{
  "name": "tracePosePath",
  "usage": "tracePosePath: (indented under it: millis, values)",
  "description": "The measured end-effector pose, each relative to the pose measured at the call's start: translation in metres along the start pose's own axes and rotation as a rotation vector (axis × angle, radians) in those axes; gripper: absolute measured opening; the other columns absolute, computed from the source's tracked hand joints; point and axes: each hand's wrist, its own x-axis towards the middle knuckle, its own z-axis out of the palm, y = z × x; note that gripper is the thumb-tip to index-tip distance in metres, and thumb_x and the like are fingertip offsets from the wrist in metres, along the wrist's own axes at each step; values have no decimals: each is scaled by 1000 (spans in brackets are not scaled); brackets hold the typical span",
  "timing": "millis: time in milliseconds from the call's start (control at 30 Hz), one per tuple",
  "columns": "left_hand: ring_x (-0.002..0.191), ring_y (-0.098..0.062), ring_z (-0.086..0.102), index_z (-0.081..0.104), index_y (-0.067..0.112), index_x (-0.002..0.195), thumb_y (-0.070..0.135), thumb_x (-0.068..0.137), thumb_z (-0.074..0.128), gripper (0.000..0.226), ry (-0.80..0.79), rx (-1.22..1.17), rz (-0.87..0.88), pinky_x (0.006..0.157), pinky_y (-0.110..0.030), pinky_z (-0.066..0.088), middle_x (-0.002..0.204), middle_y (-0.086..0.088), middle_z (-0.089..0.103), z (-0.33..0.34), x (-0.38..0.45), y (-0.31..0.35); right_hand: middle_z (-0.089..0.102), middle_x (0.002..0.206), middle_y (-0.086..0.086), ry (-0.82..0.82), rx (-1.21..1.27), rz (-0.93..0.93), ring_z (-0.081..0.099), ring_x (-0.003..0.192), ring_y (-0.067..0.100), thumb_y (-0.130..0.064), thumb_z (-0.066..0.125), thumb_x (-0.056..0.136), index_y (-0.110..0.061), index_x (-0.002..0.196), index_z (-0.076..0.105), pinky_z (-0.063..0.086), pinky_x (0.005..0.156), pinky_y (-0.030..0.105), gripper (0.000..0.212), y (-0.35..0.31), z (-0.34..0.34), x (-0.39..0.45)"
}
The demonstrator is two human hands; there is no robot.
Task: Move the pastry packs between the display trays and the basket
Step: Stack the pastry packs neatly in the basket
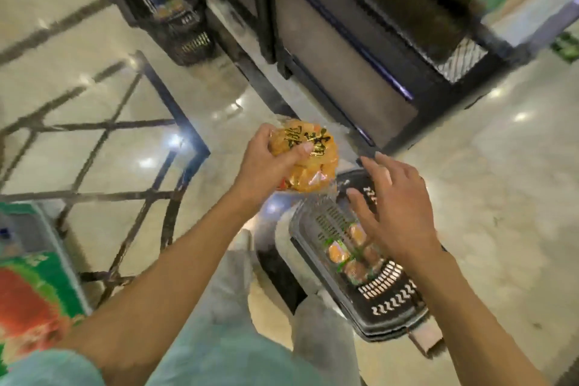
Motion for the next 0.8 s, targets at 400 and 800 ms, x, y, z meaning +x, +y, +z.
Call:
tracePosePath:
  millis: [400,800]
  values:
    - [100,-17,69,59,28,115,41,77,82,47,269,-267,81,80,-41,62,114,3,68,-320,30,117,54,141,10,239,118,-294,50,126,32,-55,45,98,-14,139,56,41,106,46,59,-284,-48,220]
    - [99,-18,68,59,21,112,41,70,78,51,534,-458,12,60,-25,55,111,-1,69,-496,157,136,54,143,5,76,157,-384,48,131,27,-59,43,94,-19,140,56,43,108,47,61,-435,44,427]
